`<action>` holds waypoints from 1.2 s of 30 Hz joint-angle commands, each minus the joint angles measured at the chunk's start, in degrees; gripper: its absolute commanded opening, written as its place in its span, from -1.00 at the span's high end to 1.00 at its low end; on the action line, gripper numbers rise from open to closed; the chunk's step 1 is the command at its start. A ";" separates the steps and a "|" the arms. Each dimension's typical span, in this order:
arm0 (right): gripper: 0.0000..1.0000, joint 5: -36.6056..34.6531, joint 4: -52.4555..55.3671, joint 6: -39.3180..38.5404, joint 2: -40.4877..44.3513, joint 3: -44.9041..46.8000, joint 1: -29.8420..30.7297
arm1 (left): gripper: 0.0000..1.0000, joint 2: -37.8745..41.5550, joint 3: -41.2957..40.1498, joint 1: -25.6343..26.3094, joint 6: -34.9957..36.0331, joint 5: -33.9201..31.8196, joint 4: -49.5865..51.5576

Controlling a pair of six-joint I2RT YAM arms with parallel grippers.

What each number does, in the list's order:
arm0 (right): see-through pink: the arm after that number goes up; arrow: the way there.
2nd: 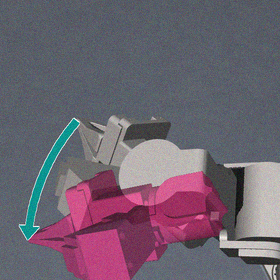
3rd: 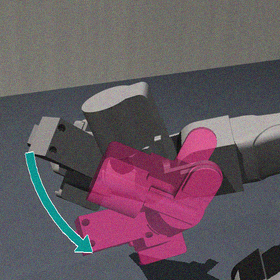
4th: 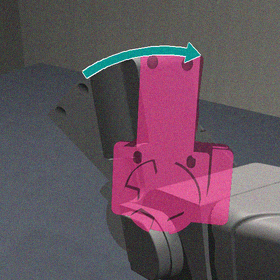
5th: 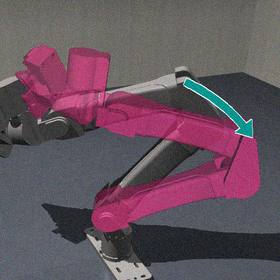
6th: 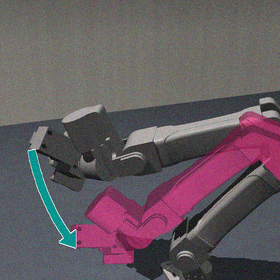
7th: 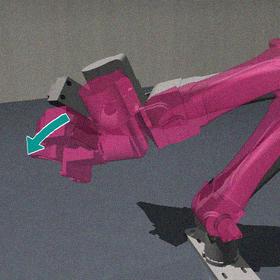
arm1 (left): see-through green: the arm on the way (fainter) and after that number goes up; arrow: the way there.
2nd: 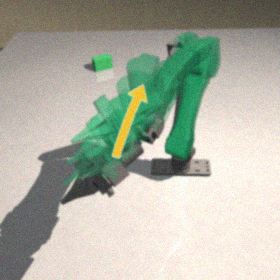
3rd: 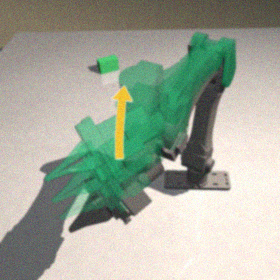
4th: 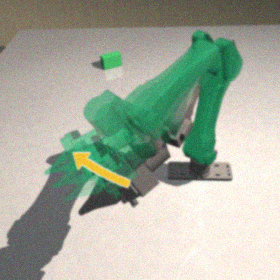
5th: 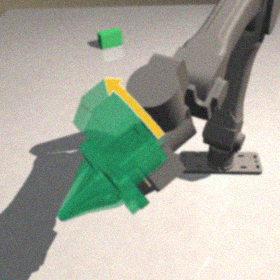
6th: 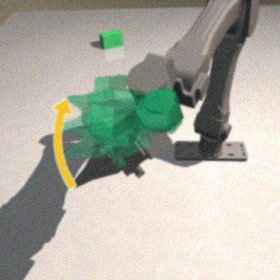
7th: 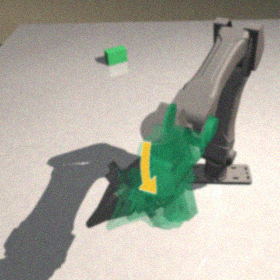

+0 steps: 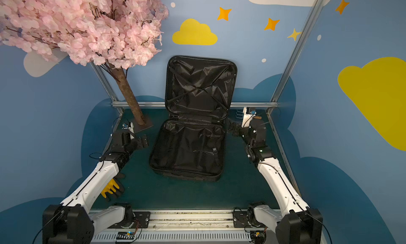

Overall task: Open the suitcase zippers
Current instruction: Reset both arms

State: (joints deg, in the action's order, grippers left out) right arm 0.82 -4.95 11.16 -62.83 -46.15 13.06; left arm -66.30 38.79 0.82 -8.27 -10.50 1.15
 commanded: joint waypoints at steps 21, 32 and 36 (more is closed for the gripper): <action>-0.95 3.88 -58.94 -9.39 -26.39 29.76 -13.75 | -0.99 -22.89 -16.36 -5.44 7.00 18.36 -50.37; -0.95 0.62 -35.76 -9.73 -22.60 21.28 -12.48 | -1.00 -23.96 -17.20 -4.11 7.94 15.90 -54.04; -0.95 2.35 -44.64 -10.72 -24.91 24.11 -13.11 | -0.99 -23.87 -17.47 -3.78 8.03 15.31 -54.56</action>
State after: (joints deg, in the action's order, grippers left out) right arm 1.98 -46.00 1.04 -87.22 -23.14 0.21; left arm -90.15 21.10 -3.84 -0.64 4.23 -51.64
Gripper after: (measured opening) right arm 0.973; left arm 0.997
